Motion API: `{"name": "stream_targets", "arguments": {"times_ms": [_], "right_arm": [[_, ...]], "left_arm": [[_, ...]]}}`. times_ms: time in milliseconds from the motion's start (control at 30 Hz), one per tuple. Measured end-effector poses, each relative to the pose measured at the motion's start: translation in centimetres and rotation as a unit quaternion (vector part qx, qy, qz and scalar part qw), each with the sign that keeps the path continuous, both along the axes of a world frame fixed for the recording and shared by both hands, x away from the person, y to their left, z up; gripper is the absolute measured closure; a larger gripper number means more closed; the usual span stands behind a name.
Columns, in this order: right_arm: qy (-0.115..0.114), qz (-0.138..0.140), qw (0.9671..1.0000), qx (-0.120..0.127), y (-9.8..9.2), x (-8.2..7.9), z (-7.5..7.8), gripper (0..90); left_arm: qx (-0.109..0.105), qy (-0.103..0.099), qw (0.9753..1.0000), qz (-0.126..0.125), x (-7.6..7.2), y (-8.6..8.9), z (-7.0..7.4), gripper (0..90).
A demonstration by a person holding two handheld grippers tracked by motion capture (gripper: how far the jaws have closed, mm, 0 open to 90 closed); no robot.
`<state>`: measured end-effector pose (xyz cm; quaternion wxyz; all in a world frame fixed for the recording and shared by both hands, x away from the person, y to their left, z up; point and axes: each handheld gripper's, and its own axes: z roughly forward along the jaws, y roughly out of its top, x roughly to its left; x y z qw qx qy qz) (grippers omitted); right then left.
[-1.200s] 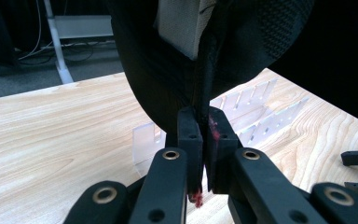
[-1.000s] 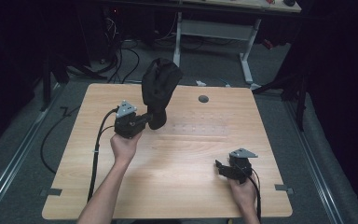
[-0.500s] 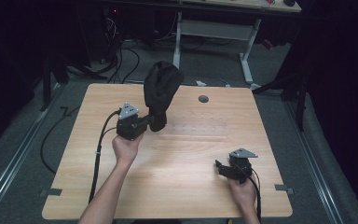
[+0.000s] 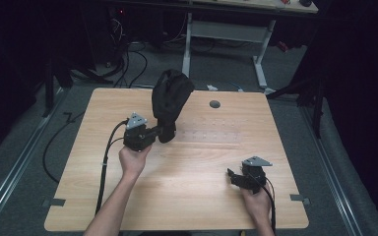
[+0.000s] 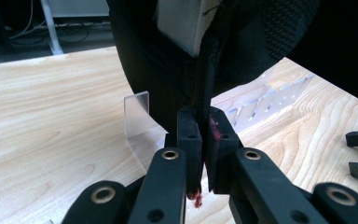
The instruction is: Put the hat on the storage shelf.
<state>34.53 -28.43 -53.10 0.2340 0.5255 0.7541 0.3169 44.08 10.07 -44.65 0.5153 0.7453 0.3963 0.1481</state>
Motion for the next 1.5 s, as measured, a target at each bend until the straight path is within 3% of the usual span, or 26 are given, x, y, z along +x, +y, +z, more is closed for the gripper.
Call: {"name": "stream_targets", "arguments": {"times_ms": [233,567,833,1167,1500], "right_arm": [[0.0,0.0,1.0,0.001,0.0,0.0,0.0,32.9],[0.0,0.0,1.0,0.0,0.0,0.0,0.0,33.0],[0.0,0.0,1.0,0.0,0.0,0.0,0.0,32.9],[0.0,0.0,1.0,0.0,0.0,0.0,0.0,33.0],[0.0,0.0,1.0,0.0,0.0,0.0,0.0,32.9]], "left_arm": [[0.003,0.011,0.9999,0.001,-0.1,0.3,-0.1,84.1],[0.009,0.023,0.9997,0.001,-0.5,0.5,0.3,57.6],[0.014,0.03,0.9994,-0.004,-0.9,0.7,0.6,45.0],[0.026,0.032,0.9991,-0.005,-1.7,1.3,0.9,37.8],[0.021,0.031,0.9993,-0.001,-3.1,2.8,1.2,35.3]]}}
